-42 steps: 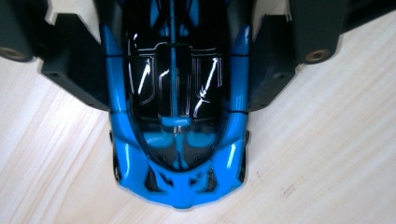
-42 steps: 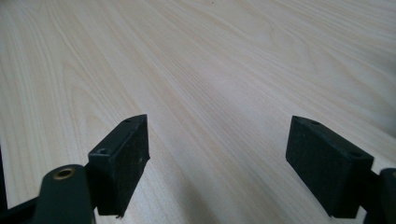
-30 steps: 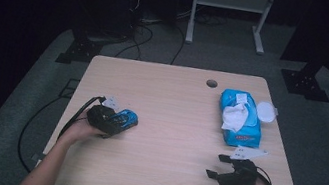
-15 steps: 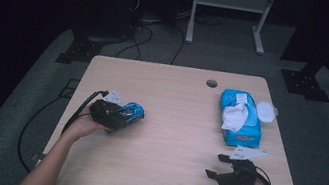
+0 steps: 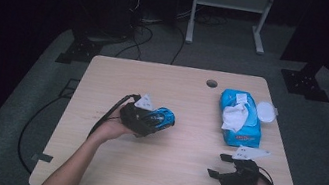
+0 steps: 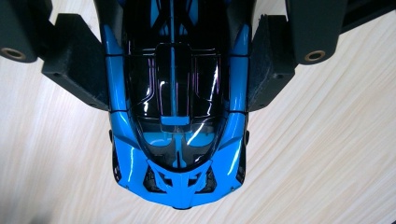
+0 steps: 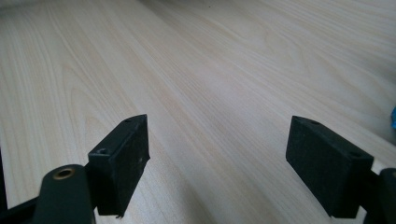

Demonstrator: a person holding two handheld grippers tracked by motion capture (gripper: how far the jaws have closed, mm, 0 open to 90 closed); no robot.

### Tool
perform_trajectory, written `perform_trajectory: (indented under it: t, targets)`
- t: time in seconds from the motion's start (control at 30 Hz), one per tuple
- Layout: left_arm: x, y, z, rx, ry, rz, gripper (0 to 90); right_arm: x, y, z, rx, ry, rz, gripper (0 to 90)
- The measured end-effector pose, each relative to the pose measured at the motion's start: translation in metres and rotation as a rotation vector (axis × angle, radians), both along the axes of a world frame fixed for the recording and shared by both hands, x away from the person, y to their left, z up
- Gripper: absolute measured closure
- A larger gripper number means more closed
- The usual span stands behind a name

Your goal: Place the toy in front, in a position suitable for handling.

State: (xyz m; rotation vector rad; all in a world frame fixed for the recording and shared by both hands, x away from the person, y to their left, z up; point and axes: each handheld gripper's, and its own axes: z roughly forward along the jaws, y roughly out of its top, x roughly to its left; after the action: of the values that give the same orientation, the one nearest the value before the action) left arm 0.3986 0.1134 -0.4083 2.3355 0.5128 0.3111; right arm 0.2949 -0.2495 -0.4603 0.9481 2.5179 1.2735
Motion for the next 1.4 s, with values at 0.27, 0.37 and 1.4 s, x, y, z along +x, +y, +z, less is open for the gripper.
perform_trajectory:
  t: [0.27, 0.37, 1.4]
  targets:
    - [-0.003, -0.050, -0.015, 0.029, 0.012, -0.065, 27.9, -0.001, -0.006, 0.002, 0.005, -0.011, -0.012, 20.4]
    - [-0.003, -0.058, -0.020, 0.042, 0.027, -0.078, 27.9, -0.001, -0.007, 0.003, 0.006, -0.016, -0.016, 20.4]
    - [-0.007, -0.063, -0.038, 0.013, 0.034, -0.062, 12.4, 0.048, -0.020, 0.050, -0.011, -0.144, -0.173, 20.4]
